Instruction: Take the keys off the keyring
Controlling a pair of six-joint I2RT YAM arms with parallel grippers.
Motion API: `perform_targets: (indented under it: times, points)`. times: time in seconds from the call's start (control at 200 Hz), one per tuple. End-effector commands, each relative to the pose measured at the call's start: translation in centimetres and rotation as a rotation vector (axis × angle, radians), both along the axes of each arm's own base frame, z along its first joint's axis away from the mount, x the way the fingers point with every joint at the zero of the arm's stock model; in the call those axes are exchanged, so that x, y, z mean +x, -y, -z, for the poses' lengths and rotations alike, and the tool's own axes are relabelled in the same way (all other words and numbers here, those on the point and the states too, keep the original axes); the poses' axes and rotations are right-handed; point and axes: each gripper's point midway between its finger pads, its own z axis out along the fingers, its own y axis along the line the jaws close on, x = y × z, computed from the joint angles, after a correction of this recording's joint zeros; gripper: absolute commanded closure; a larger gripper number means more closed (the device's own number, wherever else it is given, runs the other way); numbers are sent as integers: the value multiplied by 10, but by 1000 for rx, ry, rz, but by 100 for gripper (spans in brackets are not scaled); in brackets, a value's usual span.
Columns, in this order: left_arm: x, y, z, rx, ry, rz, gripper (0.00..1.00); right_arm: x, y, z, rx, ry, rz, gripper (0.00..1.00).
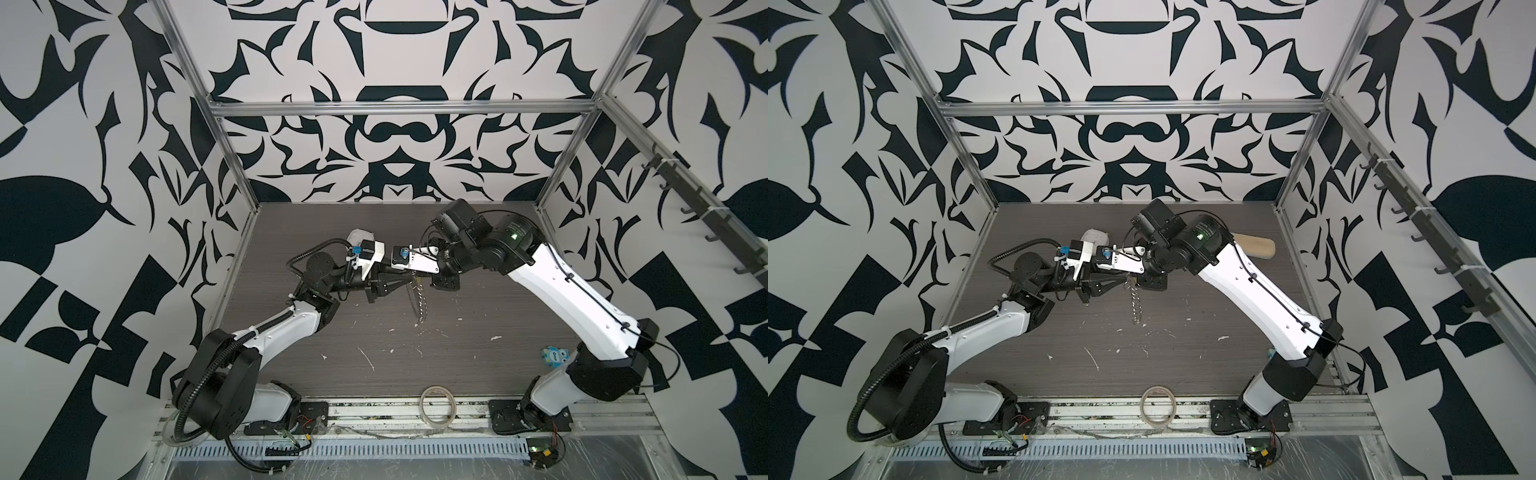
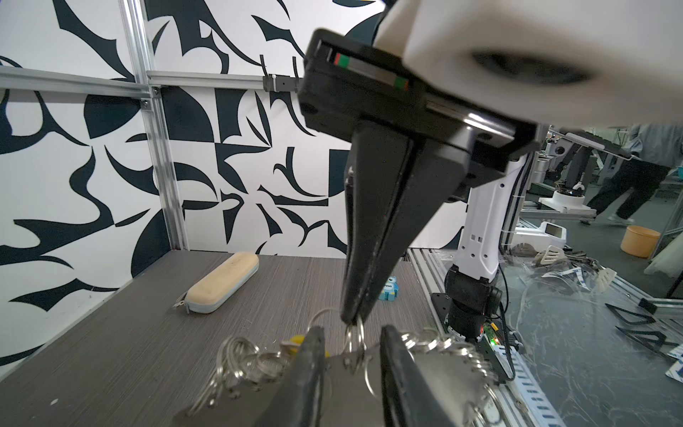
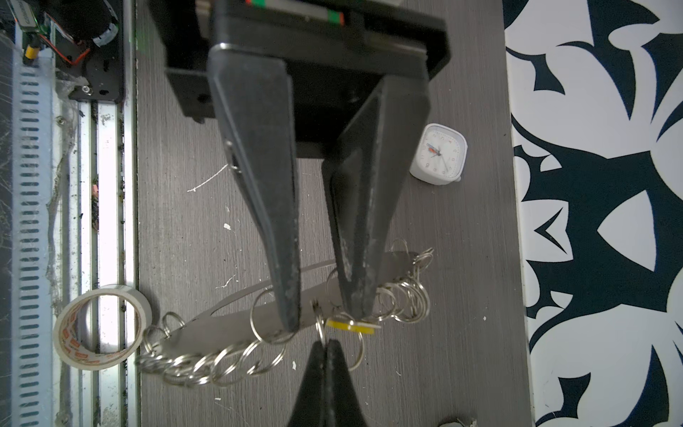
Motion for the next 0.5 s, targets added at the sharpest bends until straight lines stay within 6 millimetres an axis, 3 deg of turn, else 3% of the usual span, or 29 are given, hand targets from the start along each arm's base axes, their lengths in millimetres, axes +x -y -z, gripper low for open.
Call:
perform_targets:
  times: [0.0,0.495]
  points:
    - [1,3,-11,-30,27,4,71,0,-4,-18,49,32,2,100]
    - [3,6,-15,-57,15,0,76,0,-4,-14,33,24,8,100]
